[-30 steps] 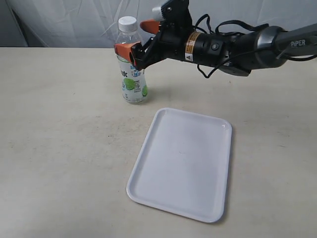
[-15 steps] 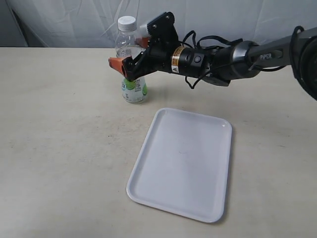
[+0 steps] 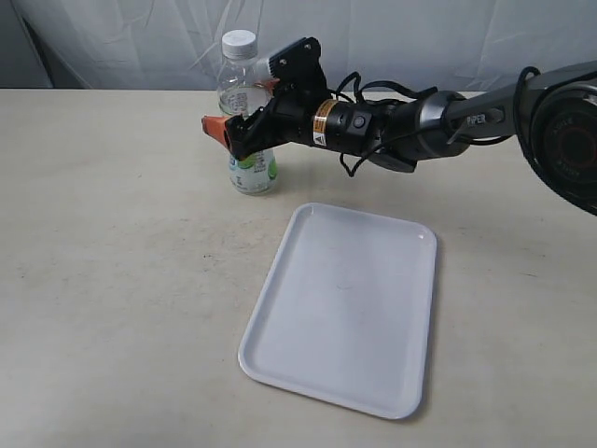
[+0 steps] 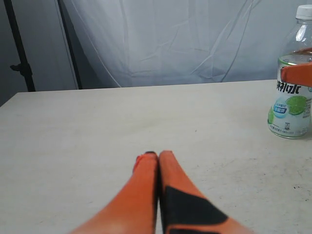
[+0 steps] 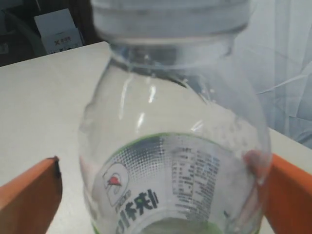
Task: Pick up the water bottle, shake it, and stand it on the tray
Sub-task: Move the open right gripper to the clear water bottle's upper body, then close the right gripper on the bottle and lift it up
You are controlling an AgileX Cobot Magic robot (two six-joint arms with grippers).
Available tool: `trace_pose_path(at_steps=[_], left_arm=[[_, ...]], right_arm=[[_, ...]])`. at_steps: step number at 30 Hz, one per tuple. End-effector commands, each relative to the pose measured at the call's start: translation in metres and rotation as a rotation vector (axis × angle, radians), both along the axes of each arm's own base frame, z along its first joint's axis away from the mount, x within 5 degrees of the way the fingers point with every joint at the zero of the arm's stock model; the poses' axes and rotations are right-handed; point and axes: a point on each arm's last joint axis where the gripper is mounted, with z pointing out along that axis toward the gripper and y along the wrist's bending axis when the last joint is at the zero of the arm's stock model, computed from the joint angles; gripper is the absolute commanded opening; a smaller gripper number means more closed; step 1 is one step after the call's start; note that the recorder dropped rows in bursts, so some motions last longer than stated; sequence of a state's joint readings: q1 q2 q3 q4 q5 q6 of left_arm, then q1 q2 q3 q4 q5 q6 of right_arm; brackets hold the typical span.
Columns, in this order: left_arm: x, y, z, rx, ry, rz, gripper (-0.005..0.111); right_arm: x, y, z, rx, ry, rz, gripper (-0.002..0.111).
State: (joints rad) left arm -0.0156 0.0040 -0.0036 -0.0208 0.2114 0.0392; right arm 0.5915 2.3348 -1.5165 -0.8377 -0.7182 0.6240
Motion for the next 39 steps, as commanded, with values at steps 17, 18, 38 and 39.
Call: trace_pose_path(at_steps=[17,18,38,39], left_arm=[[0.0,0.0,0.0,-0.005,-0.01,-0.007,0.0],[0.0,0.0,0.0,-0.005,-0.01,-0.007,0.0],[0.0,0.0,0.0,-0.005,-0.01,-0.007,0.0],[0.0,0.0,0.0,-0.005,-0.01,-0.007,0.0]], right_arm=[[0.009,-0.004,0.003,0.073,0.085,-0.118,0.046],[0.009,-0.004,0.002,0.069,0.087,-0.112,0.029],[-0.029,-0.045,0.171,-0.001,0.101,-0.258,-0.001],[-0.038,-0.051,0.183,-0.014,0.083,-0.254,-0.001]])
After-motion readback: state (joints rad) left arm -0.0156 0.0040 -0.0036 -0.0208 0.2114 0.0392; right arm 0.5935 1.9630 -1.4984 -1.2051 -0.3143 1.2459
